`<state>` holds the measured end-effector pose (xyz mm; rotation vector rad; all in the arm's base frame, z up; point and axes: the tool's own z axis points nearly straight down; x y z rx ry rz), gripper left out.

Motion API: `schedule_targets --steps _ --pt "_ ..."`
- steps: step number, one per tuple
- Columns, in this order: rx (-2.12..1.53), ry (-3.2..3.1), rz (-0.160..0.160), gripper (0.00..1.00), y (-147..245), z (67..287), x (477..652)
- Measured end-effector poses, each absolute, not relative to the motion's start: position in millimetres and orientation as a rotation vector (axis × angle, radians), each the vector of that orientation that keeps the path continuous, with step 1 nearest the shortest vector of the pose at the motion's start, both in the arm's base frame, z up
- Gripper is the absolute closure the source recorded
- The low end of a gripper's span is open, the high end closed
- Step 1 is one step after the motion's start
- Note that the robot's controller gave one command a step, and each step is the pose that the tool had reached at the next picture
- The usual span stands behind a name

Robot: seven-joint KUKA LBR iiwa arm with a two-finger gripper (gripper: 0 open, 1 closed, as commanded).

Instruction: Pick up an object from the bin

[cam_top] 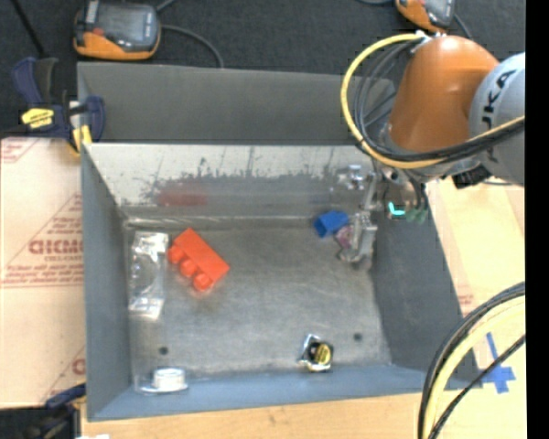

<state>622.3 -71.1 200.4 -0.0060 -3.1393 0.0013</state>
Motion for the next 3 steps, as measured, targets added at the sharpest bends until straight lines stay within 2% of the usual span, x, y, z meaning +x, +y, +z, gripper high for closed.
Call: schedule_targets --steps 1,2,3 --pt "-0.029 -3.138 0.003 0.00 -123 116 622.9" --pt "-0.358 -3.133 0.003 0.00 -143 73 640.0" --pt "-0.351 -3.131 0.004 1.00 -143 72 639.3"
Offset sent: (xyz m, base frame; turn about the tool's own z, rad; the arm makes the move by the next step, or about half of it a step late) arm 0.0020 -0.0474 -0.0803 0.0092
